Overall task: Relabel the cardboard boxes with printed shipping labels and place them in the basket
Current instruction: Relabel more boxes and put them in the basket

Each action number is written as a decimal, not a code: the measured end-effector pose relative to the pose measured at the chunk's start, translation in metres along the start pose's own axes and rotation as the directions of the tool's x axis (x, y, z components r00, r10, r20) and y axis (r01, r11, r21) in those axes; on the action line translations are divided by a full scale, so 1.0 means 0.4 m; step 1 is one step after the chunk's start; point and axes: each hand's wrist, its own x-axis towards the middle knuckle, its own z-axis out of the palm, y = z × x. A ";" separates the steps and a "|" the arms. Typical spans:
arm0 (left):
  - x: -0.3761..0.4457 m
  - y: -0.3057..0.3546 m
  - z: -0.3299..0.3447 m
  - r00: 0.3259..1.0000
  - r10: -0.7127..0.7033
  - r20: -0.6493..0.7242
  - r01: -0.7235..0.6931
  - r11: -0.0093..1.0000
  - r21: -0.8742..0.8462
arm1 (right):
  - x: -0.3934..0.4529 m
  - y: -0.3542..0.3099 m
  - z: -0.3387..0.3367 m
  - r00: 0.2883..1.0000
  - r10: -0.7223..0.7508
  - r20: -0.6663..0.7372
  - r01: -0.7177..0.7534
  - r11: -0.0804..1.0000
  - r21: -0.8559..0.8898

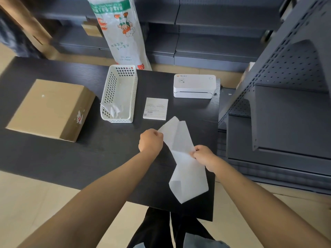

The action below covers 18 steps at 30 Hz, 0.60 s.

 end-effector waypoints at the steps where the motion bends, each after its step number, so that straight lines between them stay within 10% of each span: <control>1: 0.002 -0.003 -0.005 1.000 -0.013 -0.014 0.012 1.000 -0.021 | 0.001 -0.001 0.001 1.000 0.000 -0.004 0.000 1.000 0.002; 18: 0.054 0.006 -0.155 0.955 -0.068 -0.288 0.009 0.979 -0.203 | -0.011 0.002 -0.022 0.980 0.057 -0.193 -0.100 0.970 -0.221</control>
